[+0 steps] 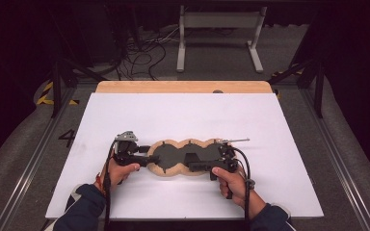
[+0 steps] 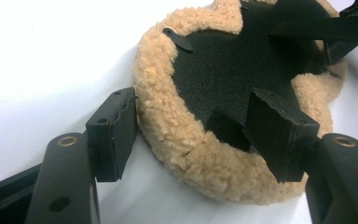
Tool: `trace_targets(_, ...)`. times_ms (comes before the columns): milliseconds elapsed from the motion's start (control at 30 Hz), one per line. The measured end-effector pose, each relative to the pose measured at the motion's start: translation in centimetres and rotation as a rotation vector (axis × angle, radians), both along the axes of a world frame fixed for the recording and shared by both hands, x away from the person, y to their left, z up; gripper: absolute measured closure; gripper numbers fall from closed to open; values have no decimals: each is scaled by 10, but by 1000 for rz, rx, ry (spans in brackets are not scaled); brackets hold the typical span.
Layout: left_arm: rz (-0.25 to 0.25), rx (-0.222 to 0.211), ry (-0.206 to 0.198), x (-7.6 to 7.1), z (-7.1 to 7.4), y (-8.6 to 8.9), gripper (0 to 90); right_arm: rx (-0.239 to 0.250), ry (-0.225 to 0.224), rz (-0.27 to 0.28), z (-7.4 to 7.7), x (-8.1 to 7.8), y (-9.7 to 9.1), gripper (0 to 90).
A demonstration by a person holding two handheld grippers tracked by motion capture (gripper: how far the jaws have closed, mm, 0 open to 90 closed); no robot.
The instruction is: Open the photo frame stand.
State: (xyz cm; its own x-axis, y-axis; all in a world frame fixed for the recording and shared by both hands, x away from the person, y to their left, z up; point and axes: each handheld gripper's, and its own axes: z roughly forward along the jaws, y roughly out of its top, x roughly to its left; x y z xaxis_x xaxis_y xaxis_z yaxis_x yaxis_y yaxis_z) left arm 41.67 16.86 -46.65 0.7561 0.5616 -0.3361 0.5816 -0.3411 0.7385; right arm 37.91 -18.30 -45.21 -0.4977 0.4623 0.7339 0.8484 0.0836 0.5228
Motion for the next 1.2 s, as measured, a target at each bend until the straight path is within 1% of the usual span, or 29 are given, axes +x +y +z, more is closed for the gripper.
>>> trace_targets(33, 3, 0, 1, 0, 0, 0, 348, 14, 6, -2, 2, 0, -3, 430)
trace_targets(67, 3, 0, 1, 0, 0, 0, 344, 28, 9, -15, 5, -1, -7, 432)
trace_targets(100, 1, -4, 8, 0, 0, 0, 344, 28, 9, -15, 5, -1, -7, 432)
trace_targets(133, -8, -5, 5, 0, -1, -1, 345, 45, 6, -22, 6, -1, -9, 434)
trace_targets(167, -9, -3, 3, 1, -1, -2, 335, 59, 25, -40, 7, 0, -11, 432)
trace_targets(200, -7, -4, 8, 0, -1, -3, 332, 59, 29, -50, 6, 1, -10, 436)
trace_targets(267, -10, 3, 1, 0, 0, -3, 328, 68, 58, -88, 2, 3, -7, 454)
trace_targets(333, -10, 7, -1, 0, 0, -3, 328, 71, 79, -114, 0, 5, -6, 477)
trace_targets(367, -10, 7, -1, 0, 0, -3, 327, 71, 79, -114, 0, 5, -6, 477)
trace_targets(400, -10, 6, 3, 0, 0, -3, 327, 76, 93, -135, -2, 6, -6, 486)
trace_targets(433, -15, 9, 0, 0, 0, -3, 326, 86, 109, -144, -4, 6, -6, 482)
trace_targets(467, -18, 10, -4, 0, 0, -3, 324, 93, 117, -138, -7, 6, -5, 474)
trace_targets(533, -24, 10, 4, 0, -1, -3, 313, 97, 122, -142, -7, 6, -5, 472)
trace_targets(567, -30, 10, 9, -1, -1, -3, 303, 95, 126, -138, -8, 6, -4, 506)
trace_targets(600, -44, 16, 9, 0, -1, -3, 291, 78, 129, -144, -9, 6, -4, 575)
trace_targets(633, -49, 17, 13, -1, -1, -3, 278, 74, 133, -155, -11, 7, -5, 588)
trace_targets(667, -50, 17, 15, -1, -1, -3, 275, 96, 145, -153, -14, 8, -6, 597)
trace_targets(700, -63, 21, 16, 0, -1, -3, 272, 97, 145, -147, -14, 9, -6, 597)
trace_targets(733, -76, 29, 9, 0, -1, -3, 260, 95, 148, -144, -14, 10, -7, 599)
trace_targets(833, -69, 21, 20, 0, -2, -3, 252, 95, 152, -151, -14, 10, -5, 599)
trace_targets(900, -75, 27, 17, 0, -2, -3, 240, 100, 154, -151, -15, 11, -4, 599)
trace_targets(967, -78, 28, 9, -1, -2, -4, 231, 107, 160, -163, -15, 10, -2, 599)
trace_targets(1100, -75, 28, 16, -1, -2, -5, 211, 102, 155, -174, -15, 8, 0, 604)
trace_targets(1133, -74, 20, 20, -1, -3, -6, 204, 106, 153, -177, -15, 8, 1, 615)
trace_targets(1200, -75, 17, 25, -1, -3, -6, 191, 101, 147, -165, -15, 6, 2, 625)
